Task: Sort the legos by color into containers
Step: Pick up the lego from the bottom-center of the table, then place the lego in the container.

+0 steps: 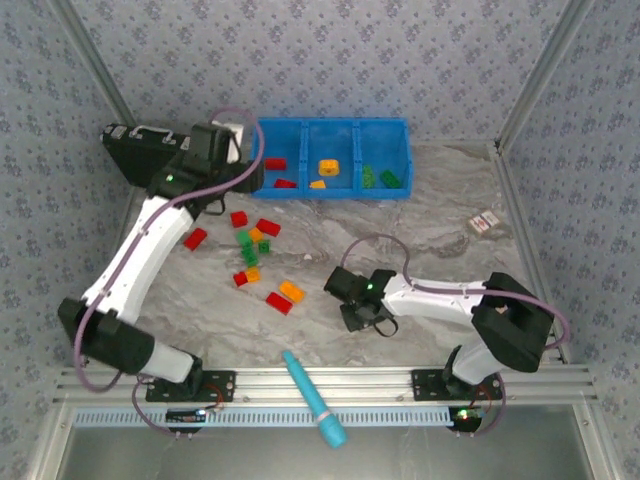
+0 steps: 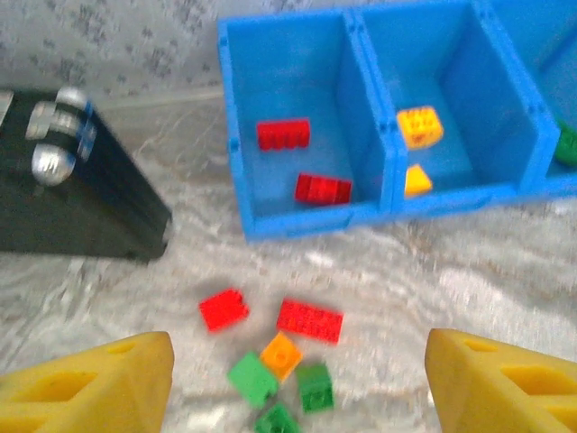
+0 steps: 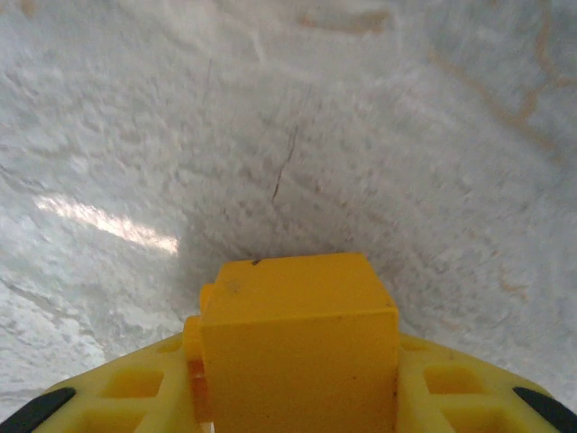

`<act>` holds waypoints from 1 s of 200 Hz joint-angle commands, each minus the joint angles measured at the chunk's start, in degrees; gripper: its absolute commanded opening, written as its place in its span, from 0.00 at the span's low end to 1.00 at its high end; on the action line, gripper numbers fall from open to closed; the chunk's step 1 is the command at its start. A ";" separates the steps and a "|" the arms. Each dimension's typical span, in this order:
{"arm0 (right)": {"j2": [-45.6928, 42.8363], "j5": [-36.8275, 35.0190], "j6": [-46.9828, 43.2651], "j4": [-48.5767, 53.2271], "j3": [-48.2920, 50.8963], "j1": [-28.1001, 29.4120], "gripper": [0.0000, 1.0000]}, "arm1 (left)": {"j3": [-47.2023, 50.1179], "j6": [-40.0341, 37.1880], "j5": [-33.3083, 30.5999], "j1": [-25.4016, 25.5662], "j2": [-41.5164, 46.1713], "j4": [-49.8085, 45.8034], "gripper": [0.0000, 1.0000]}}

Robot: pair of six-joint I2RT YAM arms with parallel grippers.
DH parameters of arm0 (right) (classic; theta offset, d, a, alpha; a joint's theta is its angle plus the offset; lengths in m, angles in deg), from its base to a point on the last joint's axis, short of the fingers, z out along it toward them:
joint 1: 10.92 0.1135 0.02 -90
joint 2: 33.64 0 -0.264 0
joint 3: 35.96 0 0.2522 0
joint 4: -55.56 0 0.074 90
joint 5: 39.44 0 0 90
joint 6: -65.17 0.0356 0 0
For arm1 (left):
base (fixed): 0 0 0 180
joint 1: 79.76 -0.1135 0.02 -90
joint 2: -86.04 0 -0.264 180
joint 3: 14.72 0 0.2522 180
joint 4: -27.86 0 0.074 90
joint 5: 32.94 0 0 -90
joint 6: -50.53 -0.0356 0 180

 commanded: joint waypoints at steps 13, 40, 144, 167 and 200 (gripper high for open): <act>-2.15 3.83 -12.14 4.64 -10.15 -9.83 0.37 | 11.46 -2.86 -2.15 -0.30 14.52 -3.61 0.80; 2.25 7.60 -20.62 5.06 -24.16 -20.00 0.37 | 17.72 -4.22 -2.89 -1.31 23.68 -3.93 0.86; 42.03 2.12 -32.40 12.30 -88.35 -28.40 0.38 | 26.71 -6.38 8.69 -1.80 34.59 -7.93 0.94; 49.03 4.43 -31.12 12.71 -95.90 -29.16 0.38 | 28.76 -5.09 10.35 -1.80 35.80 -7.51 0.94; 53.48 7.26 -29.50 8.27 -95.10 -29.74 0.41 | 31.06 -2.96 11.13 -1.80 36.11 -7.79 0.94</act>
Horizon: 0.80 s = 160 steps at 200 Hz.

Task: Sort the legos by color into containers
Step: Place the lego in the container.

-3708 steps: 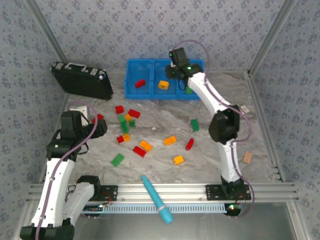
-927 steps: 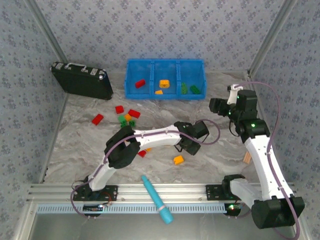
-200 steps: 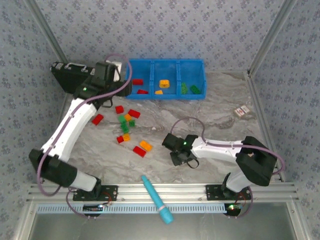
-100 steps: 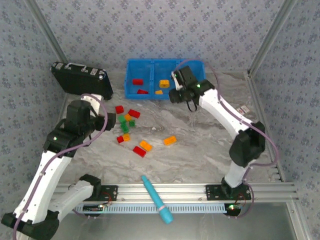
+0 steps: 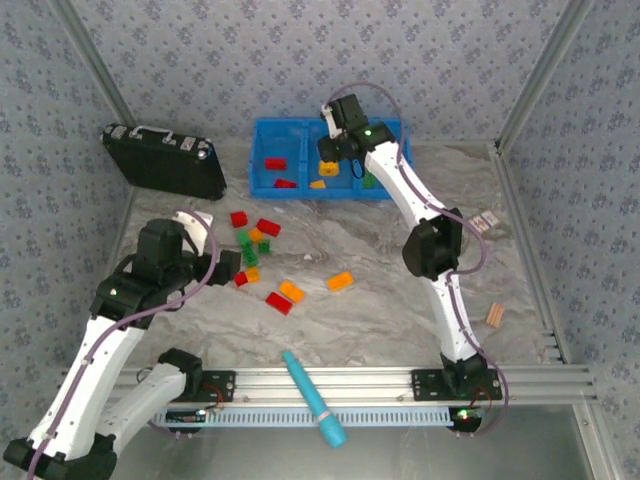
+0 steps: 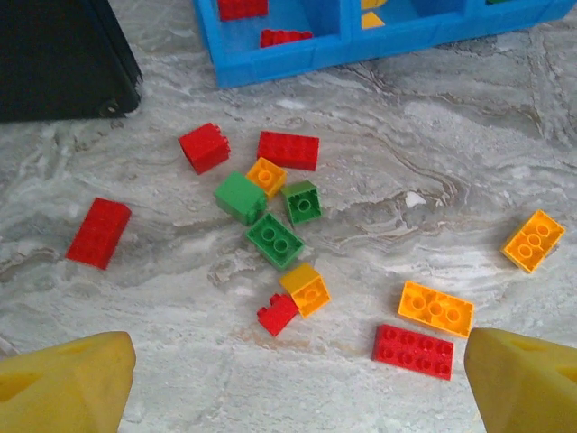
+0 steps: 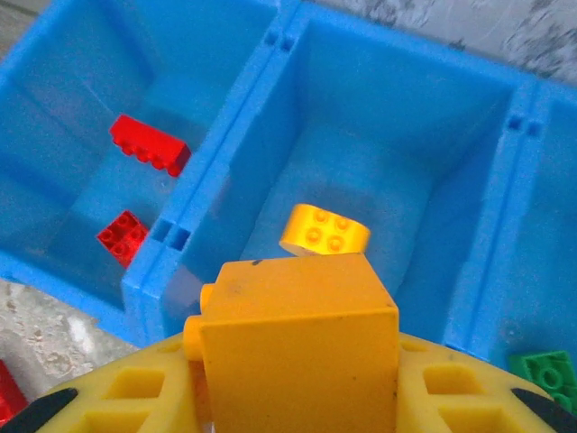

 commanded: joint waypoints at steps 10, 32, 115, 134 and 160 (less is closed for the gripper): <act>4.15 4.71 1.78 -1.56 -1.15 -0.60 0.42 | 1.72 2.14 2.32 -0.38 0.38 -0.73 0.94; 6.93 6.44 2.84 -1.80 -2.62 -0.80 0.44 | 2.79 4.34 2.13 -0.38 -0.60 0.00 0.94; 8.55 8.81 2.40 -4.22 0.40 -1.60 0.50 | 10.93 18.96 2.08 -0.38 -5.17 5.54 0.92; 7.29 9.12 1.85 -5.25 2.32 -1.66 0.55 | 14.67 24.29 3.78 -0.25 -6.21 9.02 0.92; 5.27 10.21 1.16 -6.36 4.60 -1.98 0.61 | 18.34 29.29 4.25 -0.27 -6.97 13.06 0.92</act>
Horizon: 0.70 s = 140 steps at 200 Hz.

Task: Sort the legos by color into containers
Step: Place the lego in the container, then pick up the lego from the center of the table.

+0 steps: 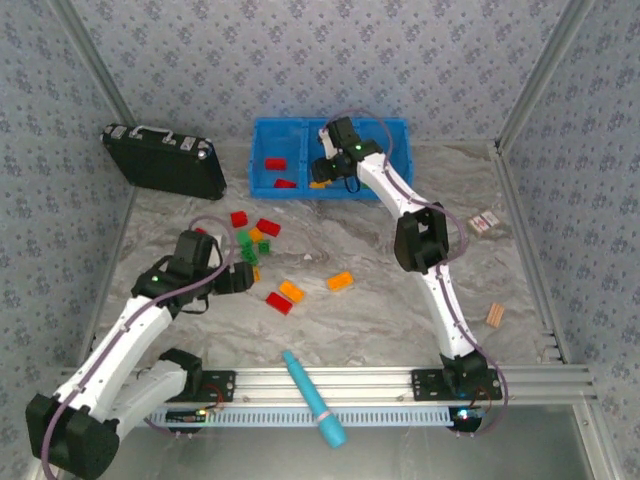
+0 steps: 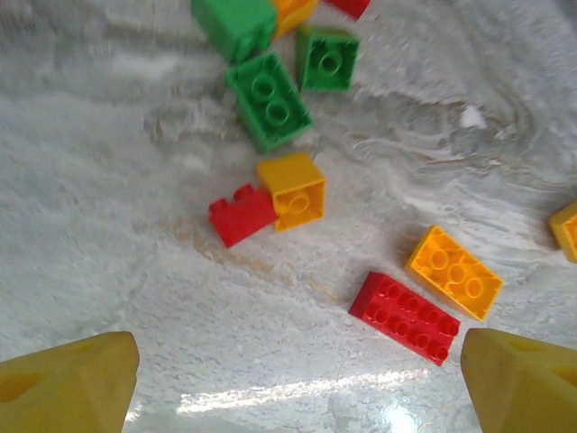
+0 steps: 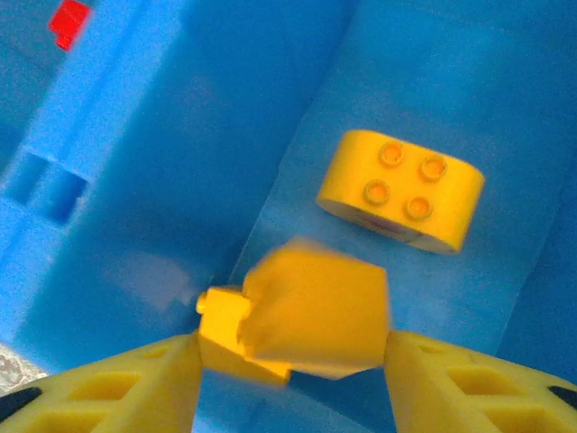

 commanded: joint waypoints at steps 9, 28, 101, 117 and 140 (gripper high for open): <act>-4.76 2.06 -1.59 -1.24 2.94 -0.63 0.62 | 2.79 8.74 1.90 -0.28 -0.45 6.09 0.92; -8.89 2.75 -2.39 -3.02 8.17 -0.69 0.63 | 3.40 9.79 1.98 0.12 -1.15 6.89 0.91; -35.93 -1.82 1.38 -8.16 40.44 2.84 0.72 | 2.64 8.97 2.87 2.64 -8.27 11.77 0.91; -41.76 -4.99 6.08 -8.14 48.91 4.17 0.79 | 1.80 8.45 3.88 3.09 -11.13 13.24 0.91; -49.94 -6.76 12.42 -11.12 62.11 6.84 0.83 | -0.09 7.66 5.32 3.80 -15.48 15.07 0.91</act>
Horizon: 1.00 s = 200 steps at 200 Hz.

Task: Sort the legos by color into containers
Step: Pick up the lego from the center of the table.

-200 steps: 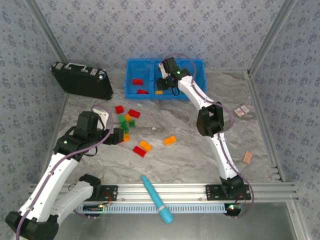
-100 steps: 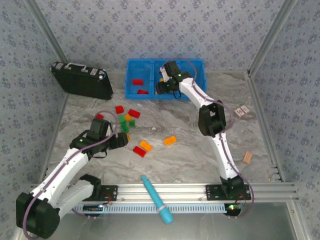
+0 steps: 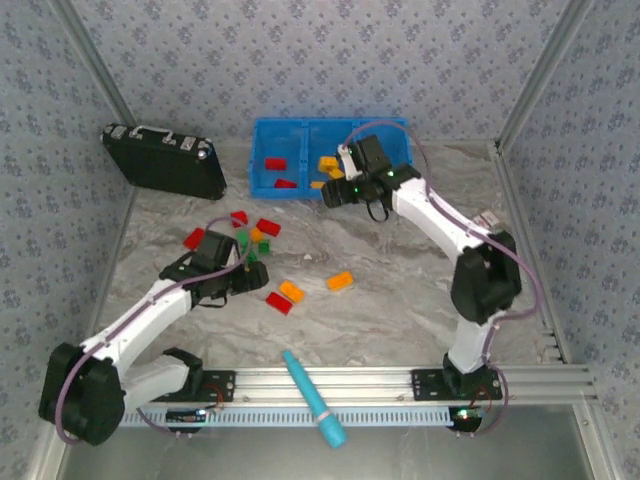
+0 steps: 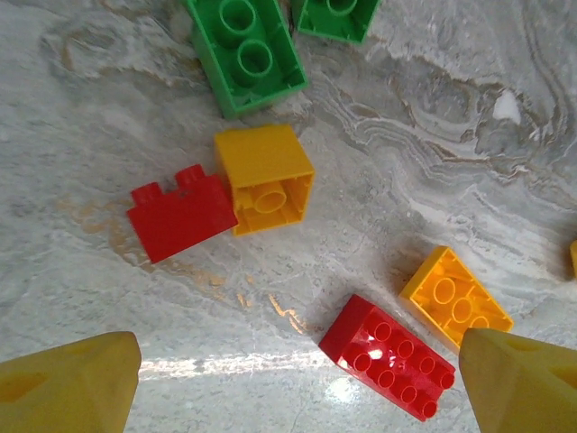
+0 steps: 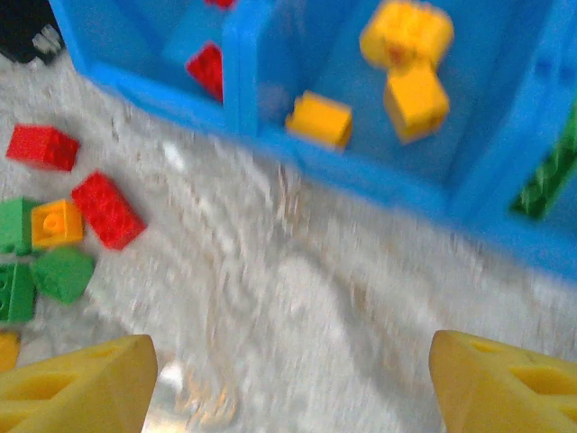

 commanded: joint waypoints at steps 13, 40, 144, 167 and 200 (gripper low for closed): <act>-9.06 -5.10 10.45 -2.07 16.17 4.13 0.85 | -5.27 -1.70 3.30 1.18 -5.72 3.47 0.91; -11.27 -5.39 12.96 -1.81 23.34 7.75 0.88 | -7.83 -2.49 4.78 2.21 -10.19 4.06 0.91; -3.36 -10.78 15.33 2.75 27.18 16.79 0.99 | -10.35 -1.70 5.35 4.38 -12.52 4.31 0.91; -2.06 -11.18 15.03 2.32 27.52 16.83 0.99 | -9.98 -1.25 4.82 4.47 -11.60 4.06 0.91; 0.13 -11.52 14.72 0.13 27.25 16.84 0.97 | -10.16 -1.22 4.44 4.65 -11.21 3.55 0.91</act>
